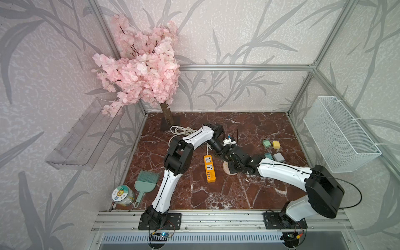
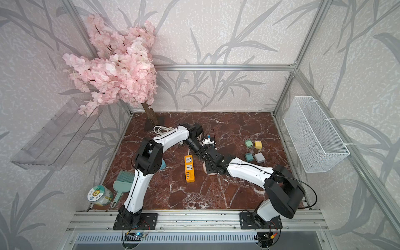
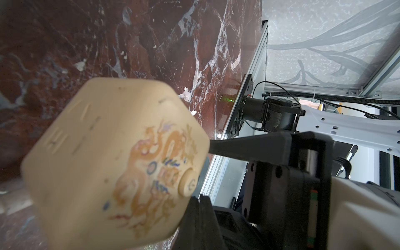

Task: Pull the plug off the socket
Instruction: Remove the plug from the socket.

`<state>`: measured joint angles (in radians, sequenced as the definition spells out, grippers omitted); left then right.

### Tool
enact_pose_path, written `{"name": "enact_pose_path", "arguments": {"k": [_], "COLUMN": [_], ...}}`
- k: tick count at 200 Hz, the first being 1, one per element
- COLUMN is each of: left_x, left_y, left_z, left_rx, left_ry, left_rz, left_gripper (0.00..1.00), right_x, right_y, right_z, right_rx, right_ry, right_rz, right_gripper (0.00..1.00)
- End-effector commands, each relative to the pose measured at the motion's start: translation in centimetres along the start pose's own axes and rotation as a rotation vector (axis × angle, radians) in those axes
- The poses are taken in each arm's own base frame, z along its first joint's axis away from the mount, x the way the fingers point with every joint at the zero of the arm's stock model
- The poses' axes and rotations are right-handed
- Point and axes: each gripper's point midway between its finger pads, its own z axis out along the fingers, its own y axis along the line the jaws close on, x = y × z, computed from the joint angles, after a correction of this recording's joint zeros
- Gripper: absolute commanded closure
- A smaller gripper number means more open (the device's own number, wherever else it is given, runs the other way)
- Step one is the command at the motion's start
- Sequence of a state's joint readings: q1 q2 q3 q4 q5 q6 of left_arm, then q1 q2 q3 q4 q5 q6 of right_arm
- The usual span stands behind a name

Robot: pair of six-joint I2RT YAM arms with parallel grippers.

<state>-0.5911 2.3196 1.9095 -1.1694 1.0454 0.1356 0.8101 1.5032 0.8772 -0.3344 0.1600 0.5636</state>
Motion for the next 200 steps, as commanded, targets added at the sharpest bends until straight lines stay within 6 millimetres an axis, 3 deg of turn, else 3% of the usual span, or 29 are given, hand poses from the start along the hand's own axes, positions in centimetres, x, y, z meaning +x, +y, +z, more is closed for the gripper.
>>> {"name": "enact_pose_path", "arguments": {"k": [1, 82, 200], "left_x": [3.3, 3.2, 3.4], "left_y": [9.0, 9.3, 9.7], "left_z": [2.9, 3.0, 3.2], "left_rx": [-0.281, -0.274, -0.284], "left_ry": [0.163, 0.168, 0.175], "left_rz": [-0.140, -0.156, -0.166], "left_gripper": [1.00, 1.00, 1.00], "right_x": [-5.4, -6.9, -8.6], "right_y": [2.3, 3.3, 3.0], "right_z": [-3.7, -5.5, -9.1], "right_rx": [-0.115, -0.185, -0.200], "right_ry": [-0.243, -0.401, -0.527], "right_rz": [-0.004, -0.064, -0.052], "right_gripper": [1.00, 1.00, 1.00]}}
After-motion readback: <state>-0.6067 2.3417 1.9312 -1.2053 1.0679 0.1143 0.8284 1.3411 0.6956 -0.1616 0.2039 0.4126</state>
